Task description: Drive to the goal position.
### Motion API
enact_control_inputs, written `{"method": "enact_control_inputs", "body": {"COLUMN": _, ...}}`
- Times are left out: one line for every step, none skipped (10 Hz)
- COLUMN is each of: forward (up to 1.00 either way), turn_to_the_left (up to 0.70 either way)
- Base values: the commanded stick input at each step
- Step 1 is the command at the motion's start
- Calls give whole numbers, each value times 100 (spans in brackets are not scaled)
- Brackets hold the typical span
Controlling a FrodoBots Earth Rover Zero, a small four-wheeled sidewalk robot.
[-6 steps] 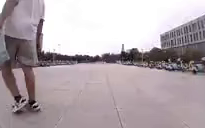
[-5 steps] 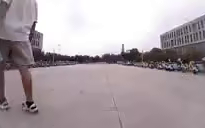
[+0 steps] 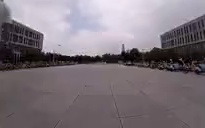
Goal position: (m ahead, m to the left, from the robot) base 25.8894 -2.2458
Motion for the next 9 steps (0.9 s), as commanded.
{"method": "enact_control_inputs", "body": {"forward": 44, "turn_to_the_left": 0}}
{"method": "enact_control_inputs", "body": {"forward": 44, "turn_to_the_left": 0}}
{"method": "enact_control_inputs", "body": {"forward": 44, "turn_to_the_left": 0}}
{"method": "enact_control_inputs", "body": {"forward": 44, "turn_to_the_left": 0}}
{"method": "enact_control_inputs", "body": {"forward": 44, "turn_to_the_left": 0}}
{"method": "enact_control_inputs", "body": {"forward": 44, "turn_to_the_left": 0}}
{"method": "enact_control_inputs", "body": {"forward": 44, "turn_to_the_left": 0}}
{"method": "enact_control_inputs", "body": {"forward": 44, "turn_to_the_left": 0}}
{"method": "enact_control_inputs", "body": {"forward": 44, "turn_to_the_left": 0}}
